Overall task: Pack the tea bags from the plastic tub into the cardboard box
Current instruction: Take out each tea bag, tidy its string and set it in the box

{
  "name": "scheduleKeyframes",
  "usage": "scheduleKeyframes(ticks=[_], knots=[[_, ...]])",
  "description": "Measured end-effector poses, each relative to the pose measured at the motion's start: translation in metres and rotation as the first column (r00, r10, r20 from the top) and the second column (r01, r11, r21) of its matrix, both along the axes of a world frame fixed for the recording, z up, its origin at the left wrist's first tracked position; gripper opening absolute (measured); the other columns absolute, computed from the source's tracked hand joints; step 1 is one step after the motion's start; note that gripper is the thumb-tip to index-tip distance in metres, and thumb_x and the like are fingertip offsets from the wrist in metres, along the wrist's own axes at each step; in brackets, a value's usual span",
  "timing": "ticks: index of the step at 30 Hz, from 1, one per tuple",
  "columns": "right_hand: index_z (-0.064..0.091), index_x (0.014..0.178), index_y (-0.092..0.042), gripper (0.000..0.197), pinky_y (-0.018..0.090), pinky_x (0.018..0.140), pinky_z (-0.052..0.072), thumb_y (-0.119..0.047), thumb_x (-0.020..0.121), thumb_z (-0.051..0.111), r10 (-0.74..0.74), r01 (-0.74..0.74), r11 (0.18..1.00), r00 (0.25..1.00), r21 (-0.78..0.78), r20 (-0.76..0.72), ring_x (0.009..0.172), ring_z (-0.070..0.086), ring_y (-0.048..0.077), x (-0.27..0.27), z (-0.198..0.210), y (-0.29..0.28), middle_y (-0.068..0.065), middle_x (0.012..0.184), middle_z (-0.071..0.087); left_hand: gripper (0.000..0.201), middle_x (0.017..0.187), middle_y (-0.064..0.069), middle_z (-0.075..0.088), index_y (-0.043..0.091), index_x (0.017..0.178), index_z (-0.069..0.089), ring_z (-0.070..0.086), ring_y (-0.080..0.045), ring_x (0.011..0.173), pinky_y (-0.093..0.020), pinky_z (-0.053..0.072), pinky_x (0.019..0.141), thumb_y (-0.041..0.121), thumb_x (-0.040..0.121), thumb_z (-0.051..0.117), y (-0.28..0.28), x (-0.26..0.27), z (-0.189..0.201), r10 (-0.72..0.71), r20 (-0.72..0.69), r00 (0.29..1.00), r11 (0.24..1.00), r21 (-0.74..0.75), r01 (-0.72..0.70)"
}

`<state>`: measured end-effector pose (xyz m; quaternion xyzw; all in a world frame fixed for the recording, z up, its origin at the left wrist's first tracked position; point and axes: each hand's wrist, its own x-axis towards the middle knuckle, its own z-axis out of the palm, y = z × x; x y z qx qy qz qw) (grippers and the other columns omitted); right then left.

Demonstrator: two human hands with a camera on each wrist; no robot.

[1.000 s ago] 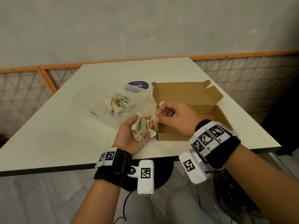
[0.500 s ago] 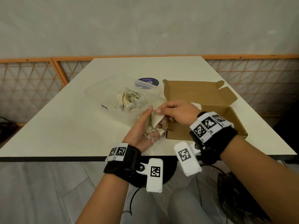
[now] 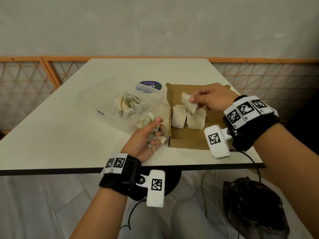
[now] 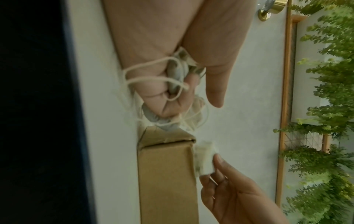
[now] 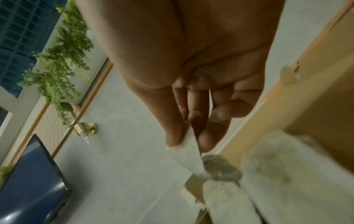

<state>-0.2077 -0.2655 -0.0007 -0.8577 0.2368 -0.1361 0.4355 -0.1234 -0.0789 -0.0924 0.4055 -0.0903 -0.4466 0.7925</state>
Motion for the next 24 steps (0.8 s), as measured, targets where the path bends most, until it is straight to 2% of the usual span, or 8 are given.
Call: scheduleKeyframes(ticks=[2, 5, 8, 12, 16, 18, 20, 24], knots=[[0.067, 0.086, -0.013, 0.011, 0.01, 0.054, 0.041, -0.023, 0.086, 0.064, 0.046, -0.066, 0.992, 0.984, -0.111, -0.173, 0.065, 0.06, 0.005, -0.006, 0.003, -0.008, -0.001, 0.077, 0.065, 0.019, 0.069, 0.001, 0.054, 0.013, 0.092, 0.058, 0.044, -0.003, 0.051, -0.01, 0.024, 0.036, 0.024, 0.076, 0.06, 0.0, 0.0, 0.0, -0.012, 0.003, 1.0, 1.0, 0.007, 0.012], [0.065, 0.094, -0.009, 0.013, 0.007, 0.048, 0.04, -0.019, 0.087, 0.062, 0.137, -0.144, 0.99, 0.929, 0.005, -0.344, 0.063, 0.055, 0.008, -0.009, -0.003, -0.011, -0.002, 0.072, 0.061, 0.02, 0.069, 0.001, 0.055, 0.013, 0.093, 0.057, 0.044, -0.003, 0.051, -0.011, 0.024, 0.037, 0.024, 0.077, 0.059, 0.0, 0.001, -0.001, -0.012, 0.006, 1.0, 1.0, 0.01, 0.012], [0.066, 0.093, -0.006, 0.011, 0.01, 0.046, 0.04, -0.014, 0.086, 0.064, 0.063, -0.056, 0.998, 0.942, 0.032, -0.329, 0.056, 0.051, 0.01, -0.008, -0.013, -0.013, 0.004, 0.066, 0.057, 0.021, 0.069, 0.002, 0.053, 0.013, 0.094, 0.057, 0.043, -0.002, 0.052, -0.01, 0.024, 0.037, 0.025, 0.077, 0.059, 0.0, 0.0, -0.001, -0.006, 0.018, 1.0, 1.0, 0.023, 0.006], [0.067, 0.091, -0.012, 0.011, 0.008, 0.031, 0.029, -0.02, 0.084, 0.067, -0.102, 0.089, 0.994, 0.949, -0.056, -0.298, 0.03, 0.044, 0.0, -0.005, -0.017, -0.024, 0.002, 0.06, 0.055, 0.022, 0.07, 0.002, 0.052, 0.013, 0.094, 0.057, 0.042, -0.002, 0.052, -0.01, 0.025, 0.037, 0.025, 0.076, 0.059, 0.0, 0.0, 0.001, -0.008, 0.037, 0.999, 1.0, 0.031, 0.007], [0.066, 0.097, -0.005, 0.024, 0.015, 0.042, 0.04, -0.021, 0.081, 0.071, -0.181, 0.188, 0.982, 0.95, 0.002, -0.255, 0.06, 0.055, 0.014, -0.005, -0.016, -0.032, 0.005, 0.068, 0.061, 0.023, 0.07, 0.002, 0.053, 0.013, 0.096, 0.057, 0.043, -0.002, 0.051, -0.01, 0.025, 0.037, 0.025, 0.076, 0.059, 0.0, 0.0, 0.001, -0.005, 0.047, 0.999, 0.999, 0.033, 0.003], [0.065, 0.092, -0.005, 0.024, 0.021, 0.054, 0.042, -0.025, 0.081, 0.071, -0.273, 0.262, 0.962, 0.933, -0.078, -0.234, 0.07, 0.057, 0.018, -0.009, -0.014, -0.036, 0.007, 0.074, 0.064, 0.024, 0.07, 0.002, 0.052, 0.013, 0.096, 0.056, 0.043, -0.002, 0.051, -0.01, 0.025, 0.037, 0.025, 0.076, 0.059, 0.0, 0.0, 0.0, -0.004, 0.05, 0.999, 0.999, 0.034, 0.003], [0.065, 0.086, -0.005, 0.022, 0.024, 0.058, 0.042, -0.025, 0.08, 0.071, -0.305, 0.302, 0.952, 0.92, -0.054, -0.245, 0.065, 0.055, 0.017, -0.016, -0.013, -0.039, 0.008, 0.073, 0.064, 0.024, 0.07, 0.002, 0.052, 0.013, 0.096, 0.056, 0.043, -0.002, 0.051, -0.01, 0.024, 0.038, 0.025, 0.076, 0.059, 0.0, 0.0, 0.0, -0.011, 0.052, 0.999, 0.999, 0.035, 0.009], [0.064, 0.087, -0.004, 0.026, 0.021, 0.062, 0.044, -0.025, 0.075, 0.075, -0.136, 0.262, 0.948, 0.848, 0.181, -0.513, 0.06, 0.053, 0.013, -0.025, -0.028, -0.03, 0.006, 0.069, 0.063, 0.021, 0.07, 0.003, 0.052, 0.013, 0.095, 0.056, 0.043, -0.001, 0.05, -0.01, 0.025, 0.038, 0.024, 0.077, 0.058, 0.0, 0.0, 0.0, -0.022, 0.056, 0.998, 0.999, 0.036, 0.02]])
